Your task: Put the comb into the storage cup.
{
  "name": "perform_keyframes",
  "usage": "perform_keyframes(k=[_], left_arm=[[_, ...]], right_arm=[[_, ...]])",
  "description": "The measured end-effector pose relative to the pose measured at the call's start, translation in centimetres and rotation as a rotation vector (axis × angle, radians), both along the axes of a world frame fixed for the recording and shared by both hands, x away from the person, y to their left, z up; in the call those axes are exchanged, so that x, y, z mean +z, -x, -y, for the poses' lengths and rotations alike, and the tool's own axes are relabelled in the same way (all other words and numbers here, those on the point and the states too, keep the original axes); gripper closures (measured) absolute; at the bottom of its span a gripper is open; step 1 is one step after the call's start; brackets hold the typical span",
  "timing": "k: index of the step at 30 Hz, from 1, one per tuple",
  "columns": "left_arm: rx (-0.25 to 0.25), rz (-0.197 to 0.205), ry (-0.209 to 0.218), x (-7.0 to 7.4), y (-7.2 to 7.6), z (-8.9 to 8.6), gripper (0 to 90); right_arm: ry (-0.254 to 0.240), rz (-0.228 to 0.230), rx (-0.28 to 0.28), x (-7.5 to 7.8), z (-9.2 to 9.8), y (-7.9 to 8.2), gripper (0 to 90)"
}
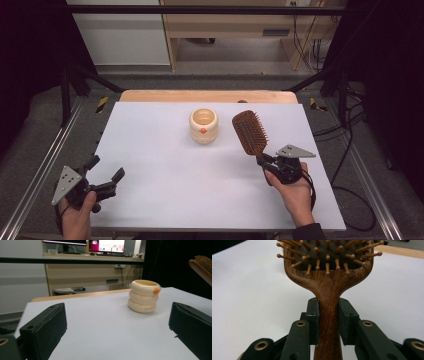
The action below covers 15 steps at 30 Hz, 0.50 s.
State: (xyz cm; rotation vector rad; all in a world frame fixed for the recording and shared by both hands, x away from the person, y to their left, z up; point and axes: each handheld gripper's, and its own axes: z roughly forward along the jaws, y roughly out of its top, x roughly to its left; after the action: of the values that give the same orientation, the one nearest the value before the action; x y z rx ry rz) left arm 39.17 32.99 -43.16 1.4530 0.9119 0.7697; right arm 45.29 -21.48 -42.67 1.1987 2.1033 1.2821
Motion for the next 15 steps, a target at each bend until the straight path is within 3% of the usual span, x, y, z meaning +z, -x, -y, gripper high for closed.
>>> perform_keyframes(k=[2, 9, 15], left_arm=[[-0.023, -0.007, 0.012, 0.1, 0.0, 0.9, 1.5], [-0.107, -0.042, 0.127, 1.6, -0.6, 4.2, 1.9], [-0.171, -0.058, 0.13, 2.9, -2.0, 7.0, 2.2]], right_arm=[[-0.011, 0.011, 0.0, 0.2, 0.0, 0.0, 73.1], [-0.039, 0.041, 0.01, 0.6, -0.4, 0.0, 73.1], [-0.036, 0.063, 0.029, 0.9, -1.0, -0.1, 73.1]])
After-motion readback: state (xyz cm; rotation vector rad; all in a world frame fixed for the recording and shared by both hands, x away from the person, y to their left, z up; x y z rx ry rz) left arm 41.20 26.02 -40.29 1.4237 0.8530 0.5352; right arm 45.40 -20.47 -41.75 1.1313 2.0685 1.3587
